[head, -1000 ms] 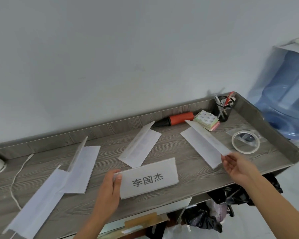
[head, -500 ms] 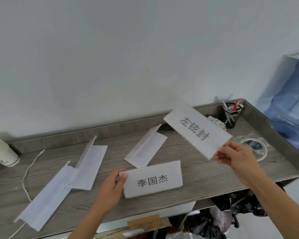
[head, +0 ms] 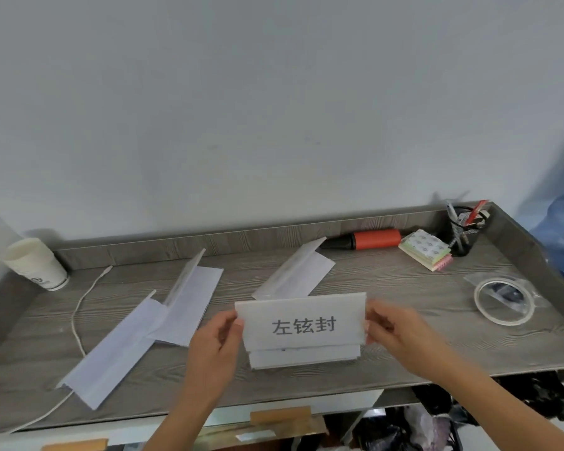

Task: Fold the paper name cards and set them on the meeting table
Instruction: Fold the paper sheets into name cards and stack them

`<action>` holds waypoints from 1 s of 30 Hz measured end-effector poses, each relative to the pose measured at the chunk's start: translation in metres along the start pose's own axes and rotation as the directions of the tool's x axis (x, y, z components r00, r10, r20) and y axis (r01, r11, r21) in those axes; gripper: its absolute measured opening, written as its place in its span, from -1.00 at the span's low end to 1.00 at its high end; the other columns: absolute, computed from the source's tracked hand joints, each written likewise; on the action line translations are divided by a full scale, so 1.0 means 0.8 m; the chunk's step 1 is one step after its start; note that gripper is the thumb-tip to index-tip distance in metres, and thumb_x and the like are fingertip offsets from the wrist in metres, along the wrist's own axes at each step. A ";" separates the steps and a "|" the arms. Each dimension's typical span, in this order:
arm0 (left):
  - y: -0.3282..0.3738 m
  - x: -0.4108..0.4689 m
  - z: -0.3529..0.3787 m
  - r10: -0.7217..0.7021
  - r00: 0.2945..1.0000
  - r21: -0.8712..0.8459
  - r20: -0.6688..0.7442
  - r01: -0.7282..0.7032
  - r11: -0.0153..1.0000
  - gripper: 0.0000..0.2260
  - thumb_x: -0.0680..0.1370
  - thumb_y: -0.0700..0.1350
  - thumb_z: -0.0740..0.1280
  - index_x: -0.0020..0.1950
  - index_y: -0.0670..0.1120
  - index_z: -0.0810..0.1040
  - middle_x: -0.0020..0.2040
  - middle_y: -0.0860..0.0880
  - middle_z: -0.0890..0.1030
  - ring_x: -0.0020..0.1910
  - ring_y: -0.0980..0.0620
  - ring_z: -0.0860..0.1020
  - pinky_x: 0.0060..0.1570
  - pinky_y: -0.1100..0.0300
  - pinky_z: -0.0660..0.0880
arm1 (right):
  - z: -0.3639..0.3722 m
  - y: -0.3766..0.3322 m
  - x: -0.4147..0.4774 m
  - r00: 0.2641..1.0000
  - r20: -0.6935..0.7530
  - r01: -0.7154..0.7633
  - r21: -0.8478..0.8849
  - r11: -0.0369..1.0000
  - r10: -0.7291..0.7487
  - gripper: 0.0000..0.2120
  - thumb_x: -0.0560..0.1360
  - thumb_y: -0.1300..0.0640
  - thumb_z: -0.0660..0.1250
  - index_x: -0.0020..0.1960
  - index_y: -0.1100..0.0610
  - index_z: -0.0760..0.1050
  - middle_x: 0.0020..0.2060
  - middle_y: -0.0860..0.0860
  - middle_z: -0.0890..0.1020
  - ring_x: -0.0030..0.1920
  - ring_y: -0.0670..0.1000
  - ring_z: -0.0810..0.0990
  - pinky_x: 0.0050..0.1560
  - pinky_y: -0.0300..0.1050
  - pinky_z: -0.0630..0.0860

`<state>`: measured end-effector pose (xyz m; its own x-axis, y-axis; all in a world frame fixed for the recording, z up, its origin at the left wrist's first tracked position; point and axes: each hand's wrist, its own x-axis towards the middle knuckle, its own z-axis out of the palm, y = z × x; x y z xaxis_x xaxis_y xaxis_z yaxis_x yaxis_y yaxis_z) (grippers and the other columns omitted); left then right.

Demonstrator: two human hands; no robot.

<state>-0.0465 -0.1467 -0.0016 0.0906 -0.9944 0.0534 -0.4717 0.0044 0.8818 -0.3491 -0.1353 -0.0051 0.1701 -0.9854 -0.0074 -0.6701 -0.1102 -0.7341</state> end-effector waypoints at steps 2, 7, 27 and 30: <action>-0.013 -0.006 0.006 0.000 1.000 0.089 -0.002 0.001 0.996 -0.85 0.58 -0.14 0.29 -0.08 0.10 0.57 -0.17 0.08 0.67 -0.19 0.12 0.63 -0.16 0.17 0.57 | 0.007 0.005 -0.001 0.997 -0.077 -0.015 -0.101 0.995 0.007 -0.74 0.51 0.21 0.30 -0.12 -0.18 0.52 -0.33 -0.13 0.66 -0.28 -0.08 0.64 -0.22 -0.06 0.59; -0.026 -0.011 0.024 0.076 0.994 0.227 -0.085 -0.055 0.972 -0.90 0.56 -0.21 0.31 -0.04 -0.15 0.63 -0.11 0.00 0.59 -0.16 0.10 0.54 -0.14 0.27 0.47 | 0.041 0.027 -0.004 0.980 -0.201 -0.046 -0.283 0.958 -0.012 -0.92 0.51 0.18 0.32 -0.15 0.08 0.56 -0.40 -0.01 0.67 -0.38 -0.01 0.62 -0.30 0.01 0.56; -0.058 0.090 0.005 -0.460 0.880 -0.180 0.118 0.474 0.862 -0.85 0.54 -0.20 0.31 -0.16 -0.20 0.64 -0.28 -0.14 0.69 -0.26 -0.12 0.64 -0.27 0.14 0.52 | 0.049 0.009 0.014 0.966 -0.251 -0.020 -0.324 0.946 -0.065 -0.60 0.49 0.04 0.38 0.32 -0.03 0.48 -0.10 -0.10 0.67 -0.29 -0.24 0.50 -0.34 -0.25 0.45; -0.060 0.127 0.020 -0.614 0.719 -0.229 0.327 0.690 0.686 -0.72 0.55 -0.03 0.33 -0.07 -0.27 0.60 -0.24 -0.17 0.68 -0.25 -0.10 0.61 -0.21 0.09 0.53 | 0.050 0.008 0.013 0.967 -0.249 -0.024 -0.300 0.954 -0.054 -0.61 0.46 0.08 0.43 0.27 0.01 0.52 -0.15 -0.22 0.56 -0.32 -0.25 0.49 -0.32 -0.26 0.46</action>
<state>-0.0285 -0.2497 -0.0463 0.0679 -0.7517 -0.6560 -0.0607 -0.6594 0.7493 -0.3227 -0.1412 -0.0365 0.0203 -0.9792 0.2017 -0.8598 -0.1200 -0.4963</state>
